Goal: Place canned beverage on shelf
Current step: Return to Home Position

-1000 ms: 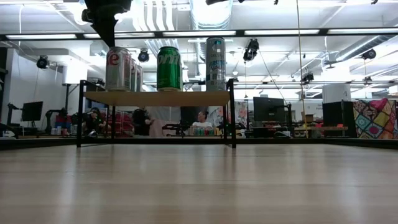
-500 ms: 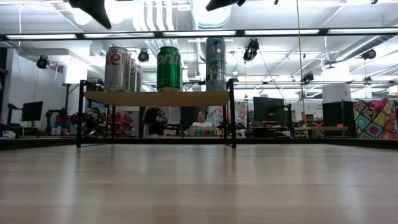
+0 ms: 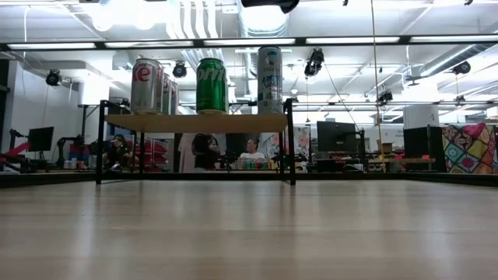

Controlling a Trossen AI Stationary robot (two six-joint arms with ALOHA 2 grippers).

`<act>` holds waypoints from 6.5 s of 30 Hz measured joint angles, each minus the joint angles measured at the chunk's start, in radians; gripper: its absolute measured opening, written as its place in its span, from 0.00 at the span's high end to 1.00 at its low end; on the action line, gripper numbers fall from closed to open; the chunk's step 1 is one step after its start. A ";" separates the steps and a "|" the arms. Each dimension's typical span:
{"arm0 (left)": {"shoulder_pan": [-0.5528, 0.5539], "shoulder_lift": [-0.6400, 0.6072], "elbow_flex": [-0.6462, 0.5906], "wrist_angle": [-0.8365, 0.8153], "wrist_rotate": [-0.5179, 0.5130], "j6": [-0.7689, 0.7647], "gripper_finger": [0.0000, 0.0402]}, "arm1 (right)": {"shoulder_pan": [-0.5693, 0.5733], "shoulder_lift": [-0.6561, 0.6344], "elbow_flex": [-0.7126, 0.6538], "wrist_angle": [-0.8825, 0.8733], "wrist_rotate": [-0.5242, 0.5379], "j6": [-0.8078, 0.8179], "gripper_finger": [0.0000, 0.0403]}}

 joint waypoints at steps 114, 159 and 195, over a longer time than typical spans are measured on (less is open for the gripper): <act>-0.091 -0.513 -0.834 0.577 -0.112 0.163 1.00 | -0.215 -0.884 -1.288 0.939 -0.130 0.308 0.98; -0.092 -0.503 -0.833 0.572 -0.112 0.162 1.00 | -0.094 -1.432 -1.289 0.255 -0.179 -0.019 0.98; -0.092 -0.503 -0.833 0.571 -0.112 0.162 1.00 | -0.095 -1.397 -1.289 0.261 -0.182 -0.020 0.98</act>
